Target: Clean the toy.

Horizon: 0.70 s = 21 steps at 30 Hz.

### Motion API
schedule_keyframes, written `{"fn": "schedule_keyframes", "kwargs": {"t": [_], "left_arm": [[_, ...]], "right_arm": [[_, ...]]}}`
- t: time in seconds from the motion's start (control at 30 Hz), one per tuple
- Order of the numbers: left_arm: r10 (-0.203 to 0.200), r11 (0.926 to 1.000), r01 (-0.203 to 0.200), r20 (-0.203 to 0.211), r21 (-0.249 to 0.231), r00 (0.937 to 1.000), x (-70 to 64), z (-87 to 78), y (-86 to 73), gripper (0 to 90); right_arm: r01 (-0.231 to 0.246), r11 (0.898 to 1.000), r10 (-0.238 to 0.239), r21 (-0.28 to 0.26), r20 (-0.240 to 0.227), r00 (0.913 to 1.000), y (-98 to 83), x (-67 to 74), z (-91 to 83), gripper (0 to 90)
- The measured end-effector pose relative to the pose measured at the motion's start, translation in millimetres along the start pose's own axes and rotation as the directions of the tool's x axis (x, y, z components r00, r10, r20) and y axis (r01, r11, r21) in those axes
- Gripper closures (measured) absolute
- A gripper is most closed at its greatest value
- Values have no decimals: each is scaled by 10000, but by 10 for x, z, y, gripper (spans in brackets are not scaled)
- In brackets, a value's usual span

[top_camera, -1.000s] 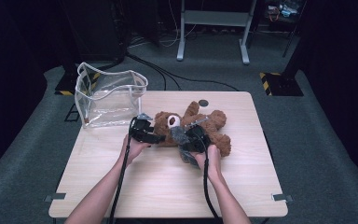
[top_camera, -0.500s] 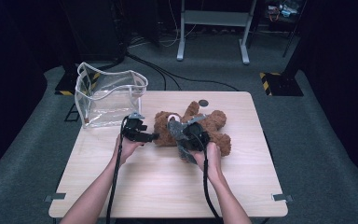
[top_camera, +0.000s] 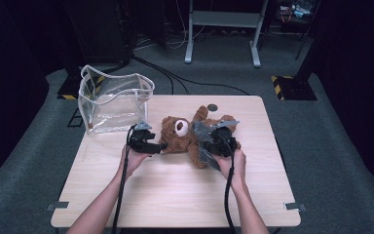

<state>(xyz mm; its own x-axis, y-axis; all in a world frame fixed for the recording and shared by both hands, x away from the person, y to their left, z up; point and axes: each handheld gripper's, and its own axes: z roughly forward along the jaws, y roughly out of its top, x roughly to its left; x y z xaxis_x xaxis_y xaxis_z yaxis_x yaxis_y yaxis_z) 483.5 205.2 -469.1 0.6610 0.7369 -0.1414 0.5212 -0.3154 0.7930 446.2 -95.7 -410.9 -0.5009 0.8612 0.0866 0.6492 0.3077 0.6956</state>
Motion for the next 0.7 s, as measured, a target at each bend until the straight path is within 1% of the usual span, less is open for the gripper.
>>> {"fn": "schedule_keyframes", "kwargs": {"t": [0.03,0.07,0.1,0.13,0.17,0.2,0.27,0.3,0.33,0.37,0.4,0.43,0.5,0.57,0.6,0.63,0.7], "left_arm": [[47,10000,-46,64,-45,10000,-47,0,-3,208],[27,10000,-27,41,-94,10000,-97,4,-6,206],[40,9999,-39,101,-103,9999,-141,5,-9,202],[79,9999,-78,74,-126,9999,-190,9,-13,202],[82,9999,-80,113,-149,9999,-237,15,-21,201],[105,9998,-103,64,-180,9999,-289,22,-31,200],[169,9997,-166,149,-170,9997,-381,47,-57,198],[154,9997,-152,135,-168,9998,-432,64,-72,197],[229,9997,-227,133,-133,9996,-475,84,-85,196],[299,9995,-297,151,-111,9994,-514,108,-99,195],[278,9996,-276,142,-104,9995,-557,135,-111,194],[314,9995,-314,150,-47,9994,-592,158,-121,192],[274,9996,-274,188,-35,9994,-663,206,-141,190],[369,9993,-369,203,0,9991,-730,252,-155,188],[300,9995,-299,226,-44,9993,-765,278,-164,187],[375,9993,-375,144,0,9992,-796,297,-167,187],[264,9996,-263,170,-92,9995,-859,345,-177,186]], "right_arm": [[-133,9999,133,-80,100,9999,-40,-51,-40,728],[-292,9995,294,-123,159,9994,-75,-93,-86,728],[-256,9994,262,-226,266,9993,-105,-143,-131,728],[-444,9986,456,-287,412,9981,-126,-171,-179,728],[-480,9981,500,-382,544,9973,-148,-212,-228,728],[-581,9972,611,-468,656,9960,-166,-253,-274,729],[-730,9959,780,-539,982,9921,-201,-336,-358,729],[-664,9961,727,-589,1130,9909,-221,-395,-391,729],[-834,9945,903,-627,1169,9890,-238,-445,-416,729],[-940,9932,1020,-684,1251,9869,-258,-493,-438,730],[-1038,9922,1132,-688,1505,9821,-275,-533,-457,730],[-1051,9919,1159,-720,1680,9789,-298,-578,-472,730],[-1252,9894,1374,-733,1974,9706,-341,-657,-494,730],[-1405,9872,1535,-761,2094,9657,-387,-736,-510,730],[-1493,9855,1633,-803,2128,9634,-408,-772,-512,730],[-1580,9843,1719,-791,2207,9601,-429,-800,-519,730],[-1682,9828,1816,-768,2311,9558,-469,-856,-525,730]]}}
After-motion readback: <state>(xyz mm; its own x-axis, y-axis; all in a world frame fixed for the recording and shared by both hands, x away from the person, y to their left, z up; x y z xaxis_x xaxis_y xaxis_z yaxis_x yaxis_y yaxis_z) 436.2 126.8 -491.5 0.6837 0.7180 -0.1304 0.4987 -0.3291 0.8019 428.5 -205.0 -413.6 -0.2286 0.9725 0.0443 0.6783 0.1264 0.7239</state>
